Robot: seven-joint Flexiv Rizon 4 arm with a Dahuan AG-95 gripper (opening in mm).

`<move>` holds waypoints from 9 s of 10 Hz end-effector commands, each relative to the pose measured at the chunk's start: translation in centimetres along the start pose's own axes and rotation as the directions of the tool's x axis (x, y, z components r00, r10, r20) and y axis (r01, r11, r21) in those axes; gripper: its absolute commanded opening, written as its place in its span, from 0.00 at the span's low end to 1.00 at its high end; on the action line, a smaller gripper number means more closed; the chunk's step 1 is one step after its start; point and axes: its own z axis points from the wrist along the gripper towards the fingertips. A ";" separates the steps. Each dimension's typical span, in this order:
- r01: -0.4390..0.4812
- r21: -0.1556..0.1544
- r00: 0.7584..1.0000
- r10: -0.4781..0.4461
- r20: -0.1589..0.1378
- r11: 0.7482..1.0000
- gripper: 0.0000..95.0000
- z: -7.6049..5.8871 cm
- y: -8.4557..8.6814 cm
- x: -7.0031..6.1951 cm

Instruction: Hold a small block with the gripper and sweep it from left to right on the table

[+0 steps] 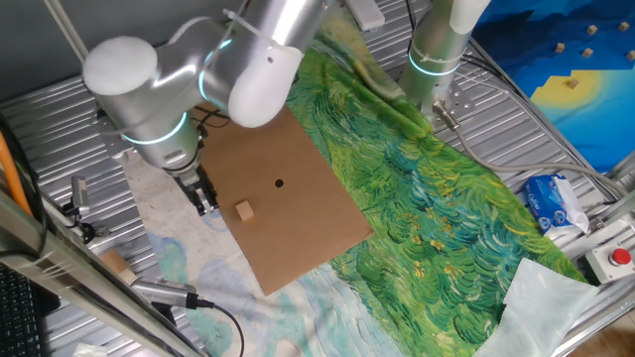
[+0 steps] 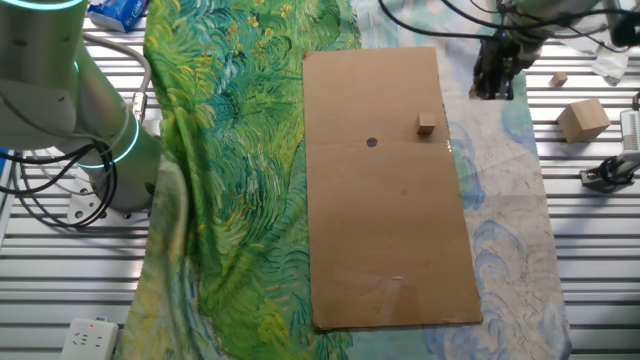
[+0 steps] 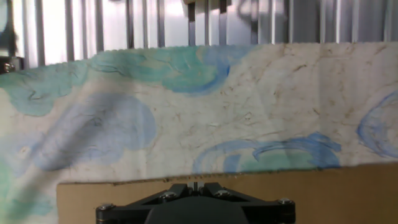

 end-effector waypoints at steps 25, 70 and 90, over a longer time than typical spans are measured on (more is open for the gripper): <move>-0.061 -0.038 0.998 0.061 0.006 0.997 0.00 3.7 -1.1 1.8; 0.013 0.028 1.000 -0.012 -0.025 1.000 0.00 9.3 -0.7 5.4; 0.044 0.041 0.999 -0.045 0.018 0.998 0.00 12.1 -4.8 9.0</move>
